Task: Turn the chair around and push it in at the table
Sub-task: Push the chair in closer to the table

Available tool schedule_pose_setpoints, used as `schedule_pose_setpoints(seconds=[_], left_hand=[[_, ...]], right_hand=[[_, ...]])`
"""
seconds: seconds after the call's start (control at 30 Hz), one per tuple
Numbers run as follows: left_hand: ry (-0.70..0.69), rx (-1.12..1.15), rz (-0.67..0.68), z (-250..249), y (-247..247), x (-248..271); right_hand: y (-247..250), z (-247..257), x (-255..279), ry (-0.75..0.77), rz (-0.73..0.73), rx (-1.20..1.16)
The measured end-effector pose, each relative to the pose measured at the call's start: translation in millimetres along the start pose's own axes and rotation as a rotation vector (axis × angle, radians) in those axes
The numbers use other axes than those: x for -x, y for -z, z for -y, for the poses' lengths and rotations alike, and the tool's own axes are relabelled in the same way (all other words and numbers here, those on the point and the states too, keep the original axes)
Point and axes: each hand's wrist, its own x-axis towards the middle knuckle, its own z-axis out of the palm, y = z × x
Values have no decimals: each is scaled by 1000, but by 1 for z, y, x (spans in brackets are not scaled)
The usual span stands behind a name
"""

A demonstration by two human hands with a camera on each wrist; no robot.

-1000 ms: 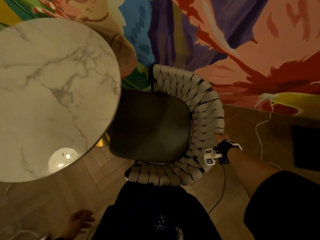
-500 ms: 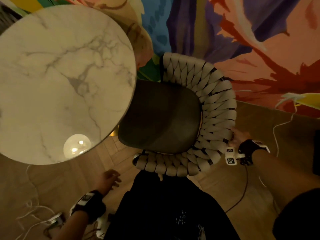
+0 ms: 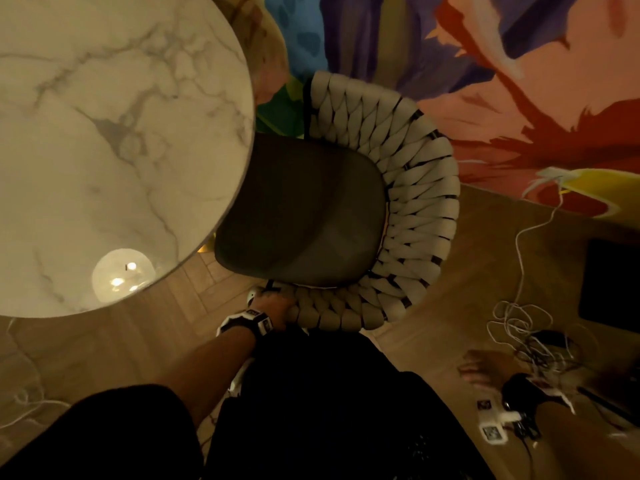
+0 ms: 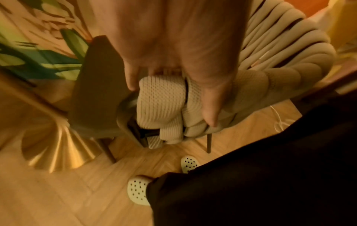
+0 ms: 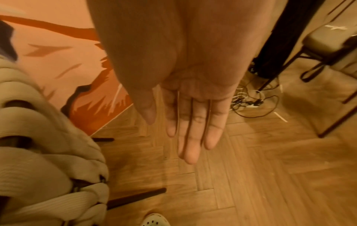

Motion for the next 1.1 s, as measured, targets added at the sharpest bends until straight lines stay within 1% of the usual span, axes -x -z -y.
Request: schedule_pose_setpoints(seconds=[0.07, 0.13, 0.2, 0.27, 0.33, 0.37, 0.4, 0.43, 0.47, 0.5, 0.53, 0.57, 0.6, 0.67, 0.77, 0.83, 0.93, 1.1], left_hand=[[-42, -35, 38, 1, 8, -1], [-47, -52, 35, 6, 6, -3], [-45, -56, 39, 9, 3, -6], [-51, -78, 49, 10, 7, -8], [-54, -97, 56, 8, 12, -6], [-58, -108, 53, 9, 13, -5], [-60, -122, 53, 10, 14, -5], [-66, -122, 46, 11, 14, -6], [-68, -120, 32, 13, 13, -7], [-70, -117, 18, 14, 13, -8], [-72, -117, 13, 15, 14, -8], [-75, -116, 15, 16, 14, -7], [-66, -125, 18, 17, 14, -9], [-44, -152, 11, 19, 13, -9], [-55, -153, -9, 20, 11, -10], [-57, -150, -17, 20, 10, -10], [-64, -168, -30, 20, 9, -11], [-49, -166, -52, 20, 15, -11]], right_hand=[[4, -20, 1, -22, 1, 13], [1, -27, 4, 5, -53, 34], [-2, -26, 8, 21, -31, 45], [-8, -17, 8, 14, 42, 2], [-19, 0, 16, 46, 24, -83], [-23, 9, 17, 56, 48, -135], [-28, 18, 20, 100, 99, -115], [-28, 19, 13, 227, 153, -86], [-27, 23, 7, 297, 244, -102], [-26, 33, 7, 258, 260, -84], [-27, 46, 9, 181, 197, -103], [-35, 60, 20, 155, 167, -152], [-44, 74, 29, 184, 148, -189], [-61, 101, 34, 272, 161, -168], [-78, 130, 38, 291, 143, -144], [-82, 138, 43, 287, 108, -142], [-88, 140, 42, 303, 16, -167], [-91, 144, 45, 346, -34, -215]])
